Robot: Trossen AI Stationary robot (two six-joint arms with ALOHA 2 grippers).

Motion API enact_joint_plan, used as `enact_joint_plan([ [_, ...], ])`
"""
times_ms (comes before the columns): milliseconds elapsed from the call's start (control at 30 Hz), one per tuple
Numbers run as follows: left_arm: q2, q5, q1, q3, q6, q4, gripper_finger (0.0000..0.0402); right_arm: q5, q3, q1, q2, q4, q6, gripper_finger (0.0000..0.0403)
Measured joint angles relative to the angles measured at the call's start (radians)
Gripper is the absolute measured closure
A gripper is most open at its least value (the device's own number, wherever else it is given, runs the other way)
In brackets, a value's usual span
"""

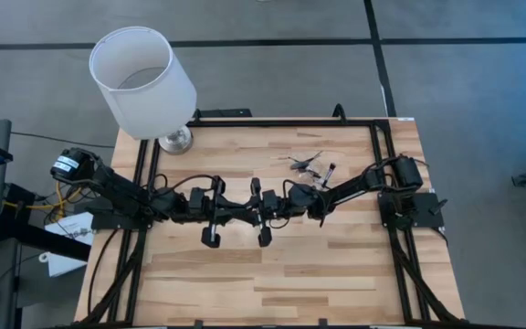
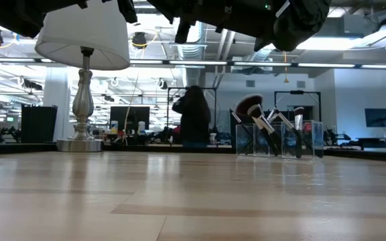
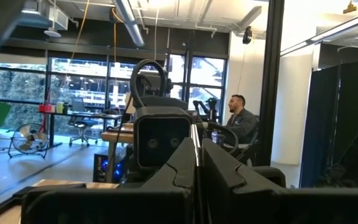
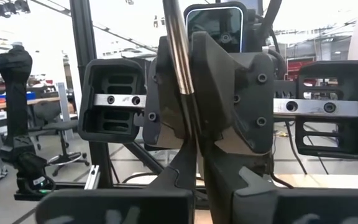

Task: Put items in baskets/containers
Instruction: Put the liner brush into the transparent organizer

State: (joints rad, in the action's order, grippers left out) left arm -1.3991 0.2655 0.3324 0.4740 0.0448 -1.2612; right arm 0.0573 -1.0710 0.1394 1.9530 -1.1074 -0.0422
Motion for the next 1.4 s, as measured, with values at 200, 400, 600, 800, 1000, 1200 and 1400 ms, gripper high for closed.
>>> enact_joint_plan([
  [200, -0.001, -0.003, -0.005, 0.000, 0.000, 0.004, 0.0384, -0.003, 0.000, 0.000, 0.000, 0.002, -0.001, 0.0397],
  [400, 0.002, -0.004, -0.005, 0.000, 0.002, 0.008, 0.0369, -0.004, 0.000, 0.000, -0.001, 0.016, -0.010, 0.0395],
  [600, 0.002, -0.004, -0.005, 0.000, 0.003, 0.007, 0.0379, -0.010, 0.000, 0.004, -0.003, 0.019, -0.010, 0.0397],
  [800, 0.002, 0.012, -0.005, 0.000, 0.003, 0.007, 0.0389, -0.009, 0.000, 0.003, -0.003, 0.018, -0.011, 0.0377],
  [1000, 0.002, 0.022, -0.005, 0.000, 0.003, 0.007, 0.0390, -0.009, 0.000, 0.003, -0.003, 0.018, -0.011, 0.0360],
  [1200, 0.002, 0.026, -0.005, 0.000, 0.004, 0.007, 0.0390, -0.008, 0.000, 0.002, -0.003, 0.018, -0.005, 0.0334],
  [1400, 0.002, 0.030, -0.005, 0.000, 0.004, 0.006, 0.0390, -0.008, 0.000, 0.002, -0.003, 0.007, -0.003, 0.0306],
])
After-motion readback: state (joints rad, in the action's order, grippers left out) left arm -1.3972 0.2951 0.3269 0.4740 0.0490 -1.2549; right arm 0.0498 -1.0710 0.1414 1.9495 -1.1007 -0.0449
